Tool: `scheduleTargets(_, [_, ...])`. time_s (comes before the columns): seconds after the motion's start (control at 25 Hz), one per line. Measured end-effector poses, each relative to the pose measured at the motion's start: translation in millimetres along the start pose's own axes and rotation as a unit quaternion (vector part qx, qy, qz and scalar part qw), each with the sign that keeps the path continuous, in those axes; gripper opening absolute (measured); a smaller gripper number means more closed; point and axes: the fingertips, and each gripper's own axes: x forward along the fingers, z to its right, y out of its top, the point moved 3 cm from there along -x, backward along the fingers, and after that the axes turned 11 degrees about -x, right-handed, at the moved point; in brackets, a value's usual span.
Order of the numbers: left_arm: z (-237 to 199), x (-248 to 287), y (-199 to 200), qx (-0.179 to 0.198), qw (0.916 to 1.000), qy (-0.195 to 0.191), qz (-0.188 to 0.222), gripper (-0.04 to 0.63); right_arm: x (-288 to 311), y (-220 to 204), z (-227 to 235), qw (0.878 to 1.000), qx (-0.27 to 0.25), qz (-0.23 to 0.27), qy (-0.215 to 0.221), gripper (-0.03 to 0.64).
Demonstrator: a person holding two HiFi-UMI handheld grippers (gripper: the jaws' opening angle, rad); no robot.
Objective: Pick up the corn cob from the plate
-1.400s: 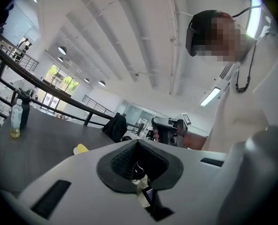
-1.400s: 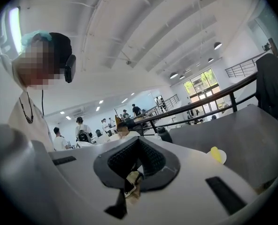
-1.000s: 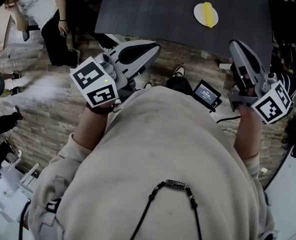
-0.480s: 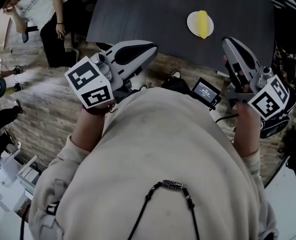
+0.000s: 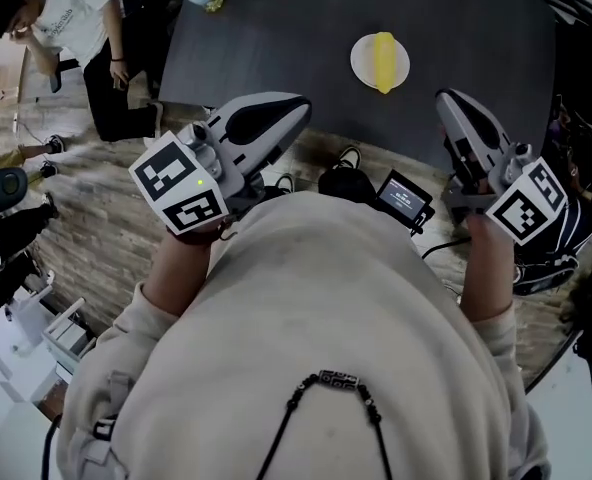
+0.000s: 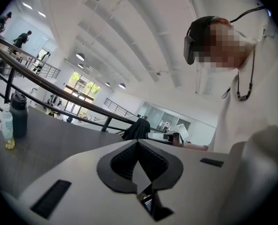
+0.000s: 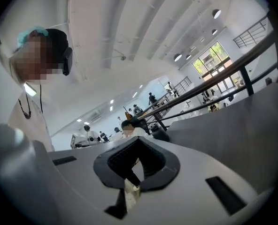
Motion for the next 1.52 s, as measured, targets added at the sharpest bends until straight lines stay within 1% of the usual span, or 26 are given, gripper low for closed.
scheduleTargets(0.12, [4,17,2,0.002,0.9998,0.011,-0.015,0.006,-9,-10,17,1.0,0.028,0.002,0.007,0.015])
scheduleTargets(0.24, [10,28,-1,0.007,0.9993,0.02,-0.032,0.006,-15,-18,32,0.999,0.043,0.011,0.012,0.015])
scheduleTargets(0.4, [8,36,-5,0.013,0.9985,0.026,-0.047,0.006,-22,-16,45,0.998,0.045,0.033,0.008,0.015])
scheduleTargets(0.52, [5,43,-2,0.016,0.9983,0.016,-0.053,0.006,-28,-20,47,0.998,0.049,0.048,-0.005,0.015])
scheduleTargets(0.68, [9,57,2,0.025,0.9972,-0.018,-0.068,0.006,-42,-24,39,0.996,0.054,0.056,-0.032,0.015])
scheduleTargets(0.8, [8,72,6,0.028,0.9951,-0.052,-0.08,0.006,-58,-22,35,0.995,0.047,0.063,-0.063,0.015])
scheduleTargets(0.88, [17,85,8,0.035,0.9929,-0.073,-0.087,0.006,-77,-20,33,0.993,0.045,0.073,-0.084,0.015])
scheduleTargets(0.96, [33,101,6,0.042,0.9891,-0.101,-0.099,0.006,-102,-19,29,0.989,0.043,0.084,-0.11,0.015])
scheduleTargets(1.08, [46,119,6,0.057,0.9806,-0.145,-0.119,0.006,-126,-19,24,0.983,0.04,0.095,-0.154,0.015])
scheduleTargets(1.16, [39,120,12,0.064,0.9768,-0.163,-0.123,0.006,-125,-22,17,0.979,0.039,0.098,-0.176,0.015])
scheduleTargets(1.28, [13,105,23,0.069,0.9728,-0.191,-0.111,0.006,-105,-30,3,0.973,0.029,0.099,-0.206,0.015])
scheduleTargets(1.36, [-4,96,31,0.071,0.97,-0.209,-0.103,0.006,-92,-28,-2,0.969,0.017,0.099,-0.225,0.015])
scheduleTargets(1.44, [-13,91,39,0.071,0.9683,-0.216,-0.104,0.006,-83,-17,-5,0.967,0.009,0.098,-0.235,0.015])
scheduleTargets(1.52, [-19,92,46,0.07,0.9672,-0.217,-0.113,0.006,-73,-5,-3,0.967,0.002,0.092,-0.236,0.015])
